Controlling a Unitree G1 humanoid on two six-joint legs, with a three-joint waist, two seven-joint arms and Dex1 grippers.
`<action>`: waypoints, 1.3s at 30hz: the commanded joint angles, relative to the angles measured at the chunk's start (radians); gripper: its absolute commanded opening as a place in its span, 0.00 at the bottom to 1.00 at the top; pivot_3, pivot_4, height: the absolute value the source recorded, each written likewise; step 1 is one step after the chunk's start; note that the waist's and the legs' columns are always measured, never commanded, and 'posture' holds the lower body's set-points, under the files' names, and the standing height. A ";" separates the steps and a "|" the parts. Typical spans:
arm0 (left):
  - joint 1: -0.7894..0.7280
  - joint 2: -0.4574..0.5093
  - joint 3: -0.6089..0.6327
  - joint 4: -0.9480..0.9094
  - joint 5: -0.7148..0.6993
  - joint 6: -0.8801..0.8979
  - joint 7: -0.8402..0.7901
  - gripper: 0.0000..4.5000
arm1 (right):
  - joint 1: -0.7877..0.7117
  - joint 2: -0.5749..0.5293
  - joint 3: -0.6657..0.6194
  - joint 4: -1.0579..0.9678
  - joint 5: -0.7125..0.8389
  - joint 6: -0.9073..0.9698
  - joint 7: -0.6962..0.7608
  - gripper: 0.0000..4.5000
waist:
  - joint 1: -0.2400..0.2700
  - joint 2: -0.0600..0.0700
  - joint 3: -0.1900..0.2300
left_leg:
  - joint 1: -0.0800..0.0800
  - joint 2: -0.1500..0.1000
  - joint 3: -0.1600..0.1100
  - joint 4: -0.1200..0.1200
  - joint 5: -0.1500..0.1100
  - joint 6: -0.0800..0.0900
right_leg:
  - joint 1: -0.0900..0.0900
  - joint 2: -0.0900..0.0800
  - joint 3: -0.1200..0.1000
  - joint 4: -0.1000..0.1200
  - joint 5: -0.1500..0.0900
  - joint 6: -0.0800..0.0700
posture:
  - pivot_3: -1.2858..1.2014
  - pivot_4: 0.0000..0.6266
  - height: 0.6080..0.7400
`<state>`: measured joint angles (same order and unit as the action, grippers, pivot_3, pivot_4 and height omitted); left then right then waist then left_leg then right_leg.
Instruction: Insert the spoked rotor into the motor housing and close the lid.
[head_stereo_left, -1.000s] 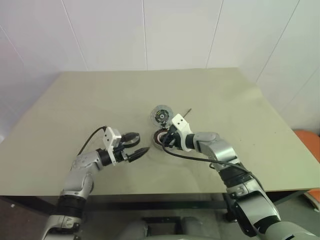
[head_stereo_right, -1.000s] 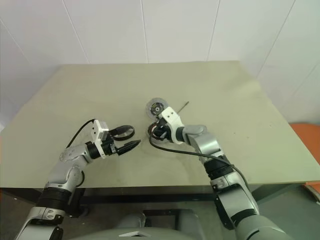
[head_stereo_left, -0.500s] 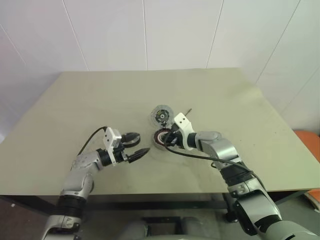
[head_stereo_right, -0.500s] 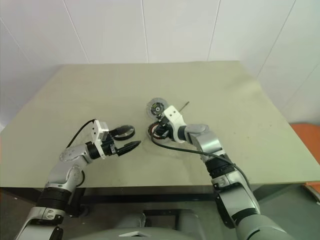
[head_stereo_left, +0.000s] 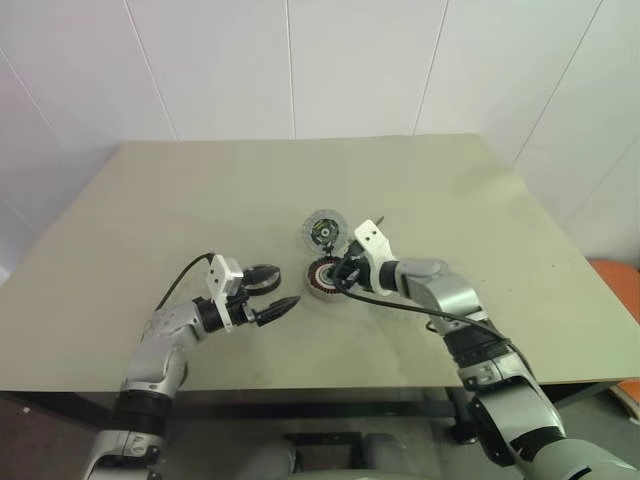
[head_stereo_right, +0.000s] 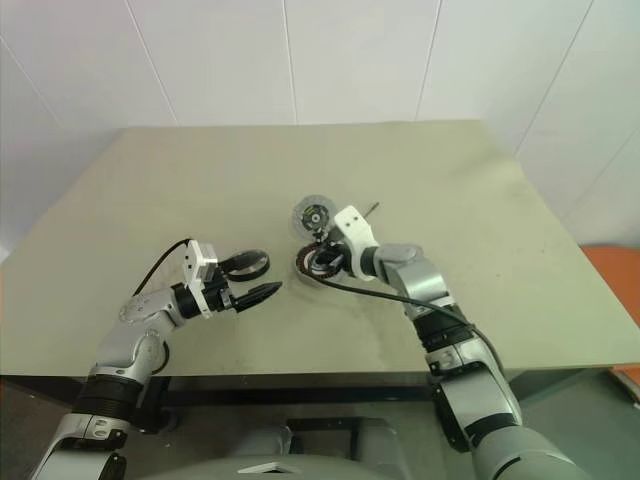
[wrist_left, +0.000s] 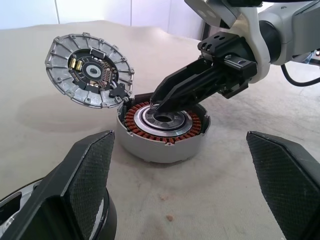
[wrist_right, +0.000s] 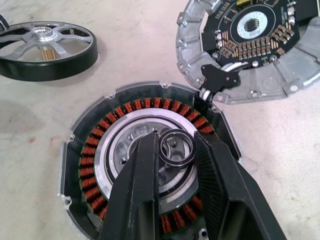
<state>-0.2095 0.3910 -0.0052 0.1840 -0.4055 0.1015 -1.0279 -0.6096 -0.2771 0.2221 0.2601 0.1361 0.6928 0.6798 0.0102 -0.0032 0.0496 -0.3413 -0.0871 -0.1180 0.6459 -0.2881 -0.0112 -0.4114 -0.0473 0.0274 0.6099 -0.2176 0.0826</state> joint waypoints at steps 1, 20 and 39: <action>-0.007 -0.001 0.007 -0.020 -0.010 -0.007 -0.008 1.00 | -0.026 0.000 -0.012 -0.060 0.017 0.008 0.012 0.15 | 0.000 0.000 0.000 | 0.000 0.000 0.000 0.000 0.000 0.000 | 0.000 0.000 0.000 0.000 0.000 0.000 | 0.52 0.00 1.00; -0.001 -0.002 0.007 -0.010 -0.004 -0.010 -0.004 1.00 | 0.007 -0.004 0.031 -0.081 0.003 0.008 0.037 0.15 | 0.000 0.000 0.000 | 0.000 0.000 0.000 0.000 0.000 0.000 | 0.000 0.000 0.000 0.000 0.000 0.000 | 0.52 0.00 1.00; 0.003 -0.003 0.005 -0.013 -0.007 -0.003 -0.005 1.00 | -0.002 -0.003 0.016 -0.066 -0.003 -0.010 0.018 0.15 | 0.000 0.000 0.000 | 0.000 0.000 0.000 0.000 0.000 0.000 | 0.000 0.000 0.000 0.000 0.000 0.000 | 0.52 0.00 1.00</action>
<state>-0.2002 0.3892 -0.0058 0.1858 -0.4048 0.1019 -1.0285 -0.5910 -0.2778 0.2562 0.2191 0.1318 0.7030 0.7003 0.0102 -0.0028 0.0499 -0.3412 -0.0871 -0.1180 0.6459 -0.2882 -0.0112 -0.4113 -0.0473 0.0273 0.6097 -0.2180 0.0821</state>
